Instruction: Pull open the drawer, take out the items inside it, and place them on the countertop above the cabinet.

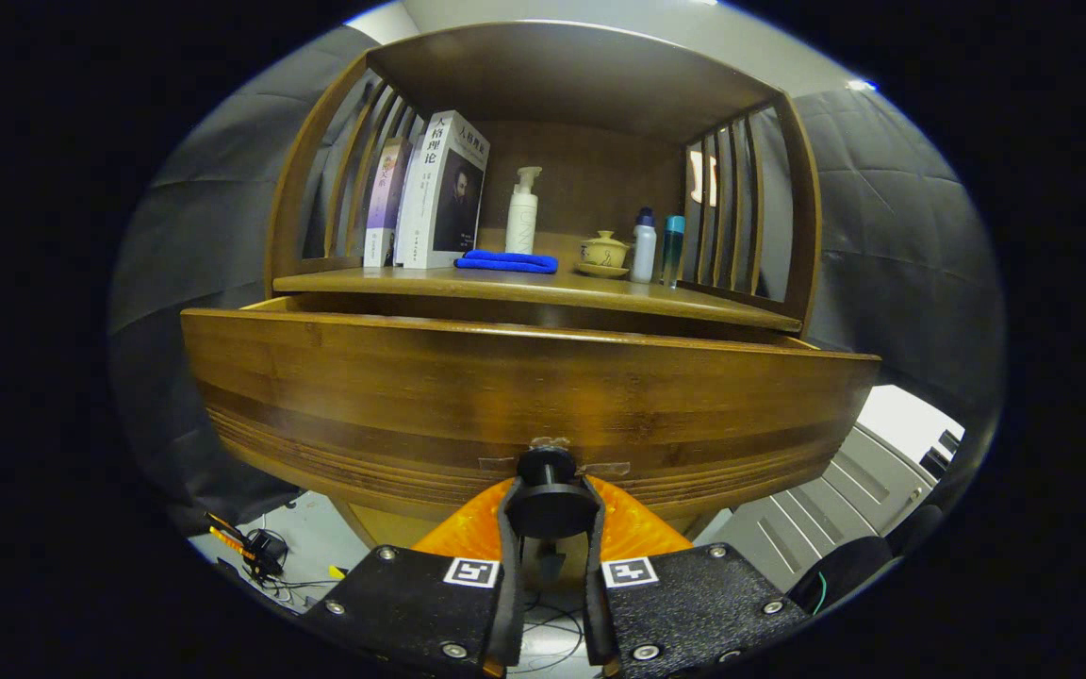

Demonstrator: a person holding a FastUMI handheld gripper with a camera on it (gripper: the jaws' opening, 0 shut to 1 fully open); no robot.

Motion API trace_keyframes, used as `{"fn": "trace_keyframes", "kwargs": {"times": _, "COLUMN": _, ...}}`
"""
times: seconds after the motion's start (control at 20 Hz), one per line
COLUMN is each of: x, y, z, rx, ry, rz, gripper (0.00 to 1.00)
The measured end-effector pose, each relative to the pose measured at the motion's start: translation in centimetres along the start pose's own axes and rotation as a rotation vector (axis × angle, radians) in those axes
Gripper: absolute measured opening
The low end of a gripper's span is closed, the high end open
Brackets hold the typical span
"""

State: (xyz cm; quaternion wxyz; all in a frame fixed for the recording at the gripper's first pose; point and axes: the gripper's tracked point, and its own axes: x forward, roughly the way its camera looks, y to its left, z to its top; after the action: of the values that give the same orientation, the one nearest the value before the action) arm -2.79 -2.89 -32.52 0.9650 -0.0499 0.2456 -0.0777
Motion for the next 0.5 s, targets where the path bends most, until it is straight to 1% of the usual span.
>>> {"fn": "trace_keyframes", "kwargs": {"times": 0.15, "x": -2.3, "y": -0.1, "z": -1.4, "rx": -0.001, "ry": 0.021, "rz": 0.011, "gripper": 0.26}}
{"fn": "trace_keyframes", "kwargs": {"times": 0.5, "x": -7.0, "y": 0.6, "z": -3.2, "rx": -0.022, "ry": 0.048, "rz": 0.042, "gripper": 0.26}}
